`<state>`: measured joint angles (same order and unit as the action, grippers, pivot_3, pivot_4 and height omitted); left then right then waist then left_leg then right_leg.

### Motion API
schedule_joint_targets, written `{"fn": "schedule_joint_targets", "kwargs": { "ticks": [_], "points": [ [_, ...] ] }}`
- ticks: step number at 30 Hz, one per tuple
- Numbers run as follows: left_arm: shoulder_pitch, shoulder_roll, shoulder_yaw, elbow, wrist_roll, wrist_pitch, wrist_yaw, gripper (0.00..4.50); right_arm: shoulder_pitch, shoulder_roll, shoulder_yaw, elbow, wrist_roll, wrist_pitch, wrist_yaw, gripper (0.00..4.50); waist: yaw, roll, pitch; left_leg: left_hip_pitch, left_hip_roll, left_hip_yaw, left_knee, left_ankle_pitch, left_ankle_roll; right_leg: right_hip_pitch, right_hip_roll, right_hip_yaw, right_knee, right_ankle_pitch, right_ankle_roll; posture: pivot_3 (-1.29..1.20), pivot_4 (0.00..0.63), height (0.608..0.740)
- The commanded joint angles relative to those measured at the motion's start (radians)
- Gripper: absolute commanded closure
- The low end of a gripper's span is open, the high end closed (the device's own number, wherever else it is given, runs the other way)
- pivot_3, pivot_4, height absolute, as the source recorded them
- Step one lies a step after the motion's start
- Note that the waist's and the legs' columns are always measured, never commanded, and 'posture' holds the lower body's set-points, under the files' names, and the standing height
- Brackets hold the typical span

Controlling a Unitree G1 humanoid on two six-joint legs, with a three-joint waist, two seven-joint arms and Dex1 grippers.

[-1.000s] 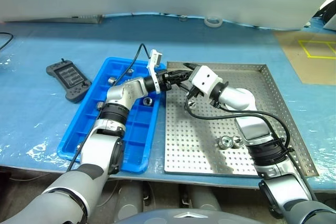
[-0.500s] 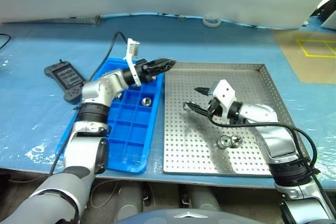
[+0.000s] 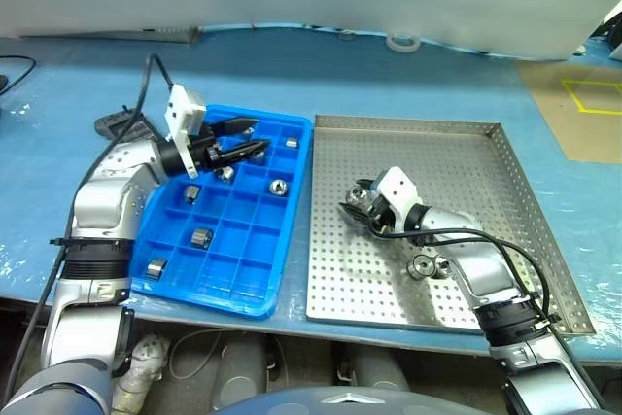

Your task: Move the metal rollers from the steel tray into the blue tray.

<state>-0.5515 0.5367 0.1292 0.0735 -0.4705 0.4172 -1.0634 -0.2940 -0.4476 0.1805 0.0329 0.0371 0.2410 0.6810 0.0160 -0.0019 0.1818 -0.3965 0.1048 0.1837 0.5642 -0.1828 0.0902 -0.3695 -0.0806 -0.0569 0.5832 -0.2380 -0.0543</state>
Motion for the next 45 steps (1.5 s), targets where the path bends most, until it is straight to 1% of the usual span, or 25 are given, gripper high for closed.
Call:
{"fn": "schedule_joint_targets", "kwargs": {
  "ticks": [1, 2, 3, 5, 8, 9, 12, 15, 16, 20, 22, 24, 27, 29, 33, 37, 41, 43, 45],
  "points": [
    [0.042, 0.022, 0.028, -0.073, -0.034, 0.029, 0.028, 1.62, -0.018, 0.004, -0.007, 0.059, -0.012, -0.072, -0.006, 1.34, 0.001, 0.0, 0.0, 0.001, 0.0, 0.0, 0.0, 0.0, 0.0, 0.0, 0.0, 0.0, 0.0, 0.0, 0.0, -0.08, 0.15, 0.74],
    [0.05, 0.027, 0.032, -0.081, -0.038, 0.035, 0.035, 1.62, -0.019, 0.005, -0.008, 0.072, -0.014, -0.087, -0.004, 1.34, 0.001, 0.0, 0.0, 0.0, 0.0, 0.0, -0.001, 0.0, -0.001, 0.0, 0.0, 0.0, 0.0, 0.0, 0.0, -0.08, 0.15, 0.74],
    [0.056, 0.033, 0.035, -0.086, -0.041, 0.039, 0.042, 1.62, -0.012, 0.006, -0.012, 0.072, -0.004, -0.1, 0.006, 1.52, 0.001, 0.0, 0.0, 0.0, 0.0, 0.0, -0.002, 0.001, -0.001, -0.001, 0.0, 0.0, 0.0, 0.0, 0.0, -0.08, 0.15, 0.74],
    [0.082, 0.058, 0.044, -0.108, -0.046, 0.049, 0.043, 1.62, 0.003, 0.002, -0.006, 0.049, -0.001, -0.106, 0.02, 1.91, 0.002, 0.0, 0.0, 0.0, 0.0, 0.0, -0.002, 0.001, -0.001, -0.001, 0.001, 0.0, 0.0, 0.0, 0.0, -0.07, 0.15, 0.74],
    [0.136, 0.107, 0.061, -0.143, -0.051, 0.055, 0.031, 1.62, 0.002, 0.004, -0.002, 0.037, -0.018, -0.095, 0.009, 2.84, -0.001, 0.0, 0.0, 0.0, 0.0, 0.0, -0.002, 0.001, -0.001, -0.001, 0.001, 0.0, 0.0, 0.0, 0.0, -0.07, 0.15, 0.74],
    [0.16, 0.132, 0.068, -0.151, -0.048, 0.052, 0.023, 1.62, 0.002, 0.0, 0.001, 0.021, -0.014, -0.096, 0.022, 2.87, -0.001, 0.0, 0.0, 0.0, 0.0, 0.0, -0.002, 0.001, -0.001, -0.001, 0.001, 0.0, 0.0, 0.0, 0.0, -0.06, 0.15, 0.74],
    [0.223, 0.203, 0.083, -0.159, -0.019, 0.023, 0.007, 1.62, 0.004, -0.018, 0.011, -0.056, 0.006, -0.075, 0.071, 2.87, 0.0, 0.0, 0.0, 0.001, 0.0, 0.0, -0.002, 0.001, -0.002, -0.001, 0.001, 0.0, 0.001, 0.0, 0.0, -0.04, 0.15, 0.74],
    [0.262, 0.262, 0.133, -0.136, -0.02, 0.007, 0.01, 1.62, -0.032, -0.022, 0.017, -0.121, 0.022, -0.032, 0.103, 2.87, 0.003, 0.0, 0.0, 0.001, 0.001, 0.0, -0.003, 0.001, -0.002, -0.001, 0.001, 0.0, 0.002, 0.0, 0.0, -0.04, 0.15, 0.74],
    [0.273, 0.272, 0.156, -0.133, -0.021, 0.001, 0.02, 1.62, -0.06, -0.013, 0.021, -0.138, 0.036, -0.02, 0.119, 2.87, 0.005, 0.0, 0.0, 0.002, 0.001, 0.0, -0.003, 0.002, -0.003, -0.001, 0.001, 0.0, 0.002, 0.0, 0.0, 0.0, 0.15, 0.74],
    [0.324, 0.276, 0.223, -0.178, -0.042, 0.018, 0.07, 1.62, -0.195, 0.055, 0.052, -0.15, 0.08, 0.017, 0.163, 2.87, 0.008, 0.0, 0.0, 0.004, 0.001, 0.0, -0.003, 0.003, -0.005, -0.001, 0.001, 0.001, 0.005, 0.0, 0.0, 0.08, 0.15, 0.74],
    [0.349, 0.267, 0.247, -0.21, -0.057, 0.033, 0.098, 1.62, -0.241, 0.09, 0.068, -0.137, 0.091, 0.028, 0.179, 2.87, 0.025, -0.001, 0.0, 0.005, 0.001, 0.0, -0.004, 0.003, -0.006, -0.001, 0.001, 0.001, 0.005, 0.0, 0.0, 0.11, 0.15, 0.74],
    [0.403, 0.253, 0.284, -0.257, -0.075, 0.051, 0.134, 1.62, -0.295, 0.143, 0.102, -0.078, 0.087, 0.008, 0.191, 2.87, 0.034, -0.002, 0.0, 0.006, 0.001, 0.0, -0.007, 0.004, -0.007, -0.001, 0.002, 0.001, 0.005, 0.0, 0.0, 0.14, 0.15, 0.74],
    [0.486, 0.229, 0.334, -0.317, -0.087, 0.066, 0.189, 1.62, -0.367, 0.227, 0.131, 0.083, 0.069, -0.048, 0.193, 2.87, 0.045, -0.004, -0.001, 0.005, 0.001, 0.0, -0.01, 0.004, -0.007, -0.003, 0.002, 0.0, 0.004, -0.001, -0.002, 0.21, 0.15, 0.74],
    [0.531, 0.215, 0.37, -0.364, -0.107, 0.084, 0.224, 1.62, -0.398, 0.258, 0.162, 0.207, 0.034, -0.115, 0.204, 2.87, 0.057, -0.005, 0.0, 0.004, 0.001, 0.0, -0.01, 0.004, -0.007, -0.003, 0.002, 0.0, 0.004, -0.001, -0.002, 0.24, 0.15, 0.74],
    [0.588, 0.21, 0.42, -0.416, -0.135, 0.109, 0.263, 1.62, -0.419, 0.292, 0.187, 0.369, 0.002, -0.218, 0.221, 2.87, 0.092, -0.006, 0.0, 0.003, 0.001, 0.0, -0.01, 0.004, -0.007, -0.004, 0.002, 0.0, 0.004, -0.001, -0.002, 0.29, 0.15, 0.74],
    [0.626, 0.213, 0.461, -0.437, -0.159, 0.128, 0.283, 1.62, -0.417, 0.308, 0.199, 0.423, -0.01, -0.262, 0.253, 2.87, 0.11, -0.006, 0.0, 0.006, 0.0, 0.0, -0.01, 0.004, -0.008, -0.002, 0.002, 0.0, 0.004, -0.002, -0.002, 0.3, 0.15, 0.74],
    [0.624, 0.218, 0.458, -0.44, -0.17, 0.134, 0.292, 1.62, -0.423, 0.325, 0.199, 0.462, -0.027, -0.29, 0.254, 2.87, 0.122, -0.006, 0.0, 0.011, 0.0, -0.001, -0.015, 0.006, -0.011, 0.0, 0.002, 0.001, 0.005, -0.002, -0.001, 0.3, 0.15, 0.74],
    [0.601, 0.222, 0.444, -0.431, -0.175, 0.139, 0.299, 1.62, -0.419, 0.333, 0.197, 0.465, -0.026, -0.307, 0.258, 2.87, 0.129, -0.007, 0.0, 0.012, 0.0, -0.001, -0.017, 0.007, -0.013, 0.0, 0.002, 0.001, 0.005, -0.002, -0.001, 0.29, 0.15, 0.74],
    [0.573, 0.227, 0.429, -0.415, -0.176, 0.142, 0.301, 1.62, -0.413, 0.34, 0.188, 0.459, -0.02, -0.309, 0.259, 2.1, 0.136, -0.007, 0.0, 0.013, 0.001, -0.001, -0.019, 0.008, -0.014, -0.001, 0.003, 0.001, 0.005, -0.002, -0.001, 0.27, 0.15, 0.74]
  ]
}}
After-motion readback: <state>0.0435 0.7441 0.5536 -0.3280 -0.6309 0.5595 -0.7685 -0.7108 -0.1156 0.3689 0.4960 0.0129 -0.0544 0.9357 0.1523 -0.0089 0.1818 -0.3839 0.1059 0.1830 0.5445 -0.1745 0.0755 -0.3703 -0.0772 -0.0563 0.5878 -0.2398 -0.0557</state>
